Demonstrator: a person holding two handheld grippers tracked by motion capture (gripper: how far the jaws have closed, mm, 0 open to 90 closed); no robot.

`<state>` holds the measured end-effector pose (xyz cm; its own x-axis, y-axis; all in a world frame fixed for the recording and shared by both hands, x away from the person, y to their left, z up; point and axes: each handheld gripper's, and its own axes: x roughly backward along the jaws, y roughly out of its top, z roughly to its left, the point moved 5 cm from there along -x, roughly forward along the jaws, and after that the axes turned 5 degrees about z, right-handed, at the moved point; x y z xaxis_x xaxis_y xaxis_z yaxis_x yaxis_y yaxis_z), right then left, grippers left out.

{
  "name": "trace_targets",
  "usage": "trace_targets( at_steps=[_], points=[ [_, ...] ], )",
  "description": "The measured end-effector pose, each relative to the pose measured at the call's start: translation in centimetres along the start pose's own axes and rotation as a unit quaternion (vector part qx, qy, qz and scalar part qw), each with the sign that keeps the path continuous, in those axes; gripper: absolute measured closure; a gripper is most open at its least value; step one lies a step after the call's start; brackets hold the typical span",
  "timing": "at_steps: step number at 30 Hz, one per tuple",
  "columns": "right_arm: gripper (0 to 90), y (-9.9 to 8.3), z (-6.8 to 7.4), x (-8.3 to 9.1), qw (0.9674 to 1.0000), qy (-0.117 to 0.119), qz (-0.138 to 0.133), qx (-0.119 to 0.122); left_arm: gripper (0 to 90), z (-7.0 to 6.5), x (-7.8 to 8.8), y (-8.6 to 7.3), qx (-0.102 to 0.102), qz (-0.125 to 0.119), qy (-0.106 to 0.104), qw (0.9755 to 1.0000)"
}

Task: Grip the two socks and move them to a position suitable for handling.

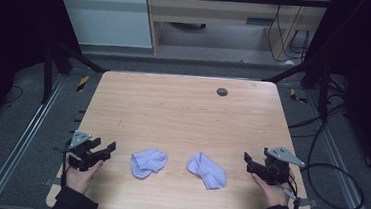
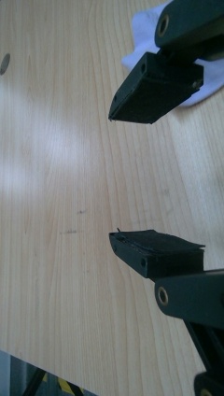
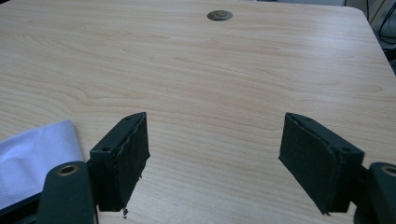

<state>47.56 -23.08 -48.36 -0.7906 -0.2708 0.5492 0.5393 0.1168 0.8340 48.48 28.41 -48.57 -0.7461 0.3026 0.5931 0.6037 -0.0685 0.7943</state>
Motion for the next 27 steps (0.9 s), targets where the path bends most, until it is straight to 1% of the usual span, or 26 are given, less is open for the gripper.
trace_targets(
  at_steps=[1, 2, 4, 7, 8, 9, 10, 11, 12, 13, 14, 15, 16, 18, 19, 21, 22, 23, 24, 25, 26, 27],
  points=[
    [24.7, 0.0, 0.2, 0.1, 1.0000, 0.003, 0.001, -0.001, 34.0, -0.7, 0.1, 0.0, -0.004, 0.000, -0.008, 1.0000],
    [24.8, 0.0, 0.3, 0.2, 1.0000, 0.003, 0.003, 0.002, 34.2, -0.7, 0.1, 0.0, -0.004, 0.000, -0.008, 1.0000],
    [25.2, 0.0, 0.5, 0.3, 1.0000, 0.004, 0.004, 0.003, 34.3, -1.4, 0.2, 0.0, -0.007, -0.001, -0.015, 0.9999],
    [26.9, 0.1, 1.0, 0.4, 0.9999, 0.008, 0.004, 0.012, 35.1, -2.3, 0.2, 0.1, -0.014, -0.002, -0.024, 0.9996],
    [27.4, 0.1, 1.2, 0.4, 0.9998, 0.009, 0.006, 0.016, 35.2, -2.7, 0.2, 0.1, -0.017, -0.002, -0.027, 0.9995],
    [28.6, 0.1, 1.5, 0.3, 0.9995, 0.012, 0.012, 0.026, 35.7, -3.0, 0.2, 0.1, -0.020, -0.002, -0.029, 0.9994],
    [28.6, 0.1, 1.5, 0.3, 0.9995, 0.012, 0.012, 0.026, 35.7, -3.3, 0.1, 0.2, -0.022, -0.001, -0.033, 0.9992],
    [29.1, 0.1, 1.7, 0.3, 0.9993, 0.012, 0.011, 0.033, 35.8, -3.6, 0.1, 0.2, -0.023, -0.001, -0.035, 0.9991],
    [29.8, 0.1, 1.9, 0.3, 0.9992, 0.017, 0.013, 0.034, 36.2, -3.8, 0.1, 0.2, -0.026, -0.001, -0.037, 0.9990],
    [30.8, 0.2, 2.3, 0.3, 0.9990, 0.023, 0.016, 0.036, 37.0, -4.5, 0.0, 0.3, -0.032, 0.001, -0.040, 0.9987],
    [30.8, 0.2, 2.3, 0.3, 0.9990, 0.023, 0.016, 0.036, 37.2, -4.5, 0.0, 0.3, -0.032, 0.001, -0.040, 0.9987],
    [31.5, 0.3, 2.6, 0.3, 0.9985, 0.028, 0.015, 0.043, 37.2, -5.1, -0.2, 0.4, -0.039, 0.002, -0.043, 0.9983],
    [31.5, 0.3, 2.6, 0.3, 0.9985, 0.028, 0.015, 0.043, 37.2, -5.1, -0.2, 0.4, -0.039, 0.002, -0.043, 0.9983],
    [31.6, 0.5, 3.0, 0.3, 0.9980, 0.033, 0.015, 0.052, 37.2, -5.8, -0.5, 0.5, -0.047, 0.003, -0.045, 0.9979],
    [31.5, 0.7, 3.5, 0.3, 0.9975, 0.044, 0.015, 0.053, 37.3, -6.1, -0.6, 0.6, -0.050, 0.005, -0.045, 0.9977],
    [31.5, 0.8, 3.8, 0.3, 0.9973, 0.048, 0.015, 0.054, 37.4, -6.8, -0.7, 0.9, -0.058, 0.003, -0.050, 0.9971],
    [31.5, 0.9, 4.0, 0.3, 0.9970, 0.051, 0.014, 0.057, 37.8, -7.2, -0.8, 1.0, -0.062, 0.001, -0.051, 0.9968],
    [31.6, 1.1, 4.4, 0.3, 0.9964, 0.056, 0.015, 0.062, 38.3, -7.9, -1.0, 1.2, -0.070, 0.001, -0.054, 0.9961],
    [31.6, 1.1, 4.4, 0.3, 0.9964, 0.056, 0.015, 0.062, 38.7, -7.9, -1.0, 1.2, -0.070, 0.001, -0.054, 0.9961],
    [31.7, 1.2, 4.8, 0.3, 0.9959, 0.062, 0.017, 0.065, 38.9, -8.6, -1.2, 1.4, -0.074, 0.003, -0.060, 0.9954],
    [31.7, 1.2, 4.8, 0.3, 0.9959, 0.062, 0.017, 0.065, 39.2, -8.6, -1.2, 1.4, -0.074, 0.003, -0.060, 0.9954],
    [32.0, 1.3, 5.3, 0.3, 0.9951, 0.065, 0.018, 0.072, 39.7, -9.3, -1.3, 1.7, -0.077, 0.001, -0.063, 0.9950]
  ],
)
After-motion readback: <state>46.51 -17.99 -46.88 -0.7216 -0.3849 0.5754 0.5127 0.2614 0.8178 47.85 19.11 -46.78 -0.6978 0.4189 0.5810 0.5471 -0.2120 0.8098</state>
